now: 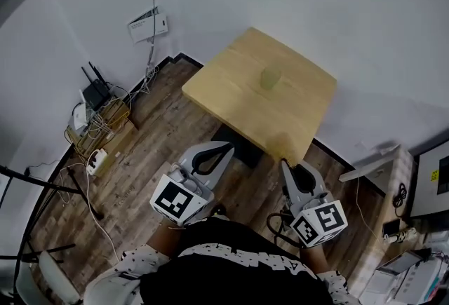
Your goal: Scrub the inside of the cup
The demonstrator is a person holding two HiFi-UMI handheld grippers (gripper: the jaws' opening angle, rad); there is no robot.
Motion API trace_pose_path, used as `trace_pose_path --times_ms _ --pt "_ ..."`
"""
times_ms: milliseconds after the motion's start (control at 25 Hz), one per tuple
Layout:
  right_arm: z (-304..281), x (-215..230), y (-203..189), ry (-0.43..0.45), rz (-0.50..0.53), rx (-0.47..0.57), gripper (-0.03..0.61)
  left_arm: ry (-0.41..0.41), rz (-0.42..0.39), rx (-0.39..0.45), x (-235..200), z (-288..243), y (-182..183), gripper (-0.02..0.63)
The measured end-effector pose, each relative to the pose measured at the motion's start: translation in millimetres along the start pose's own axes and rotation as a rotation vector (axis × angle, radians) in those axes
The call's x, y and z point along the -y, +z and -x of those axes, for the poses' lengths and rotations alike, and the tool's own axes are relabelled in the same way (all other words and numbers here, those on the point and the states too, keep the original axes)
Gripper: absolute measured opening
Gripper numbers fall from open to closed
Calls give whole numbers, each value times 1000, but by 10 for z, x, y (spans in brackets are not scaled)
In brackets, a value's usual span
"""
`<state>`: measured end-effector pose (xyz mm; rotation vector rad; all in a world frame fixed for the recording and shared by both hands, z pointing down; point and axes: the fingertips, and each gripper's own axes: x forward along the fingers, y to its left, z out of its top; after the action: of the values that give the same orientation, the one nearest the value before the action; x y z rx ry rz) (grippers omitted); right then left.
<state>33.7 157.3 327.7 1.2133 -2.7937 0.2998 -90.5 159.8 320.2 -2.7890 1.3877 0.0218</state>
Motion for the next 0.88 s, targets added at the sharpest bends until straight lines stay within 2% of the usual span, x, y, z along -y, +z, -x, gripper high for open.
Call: trace_pose_path --times_ms 440,640,880 --pt "-272 71 -45 -79 24 -57 61 -42 53 -11 -381 -48 -225 2" --pt "-295 257 -56 -95 30 -74 61 -61 56 -30 -366 -178 -302 2" --pt "-445 598 -13 -108 37 -64 61 -38 39 -47 -505 -315 -313 2"
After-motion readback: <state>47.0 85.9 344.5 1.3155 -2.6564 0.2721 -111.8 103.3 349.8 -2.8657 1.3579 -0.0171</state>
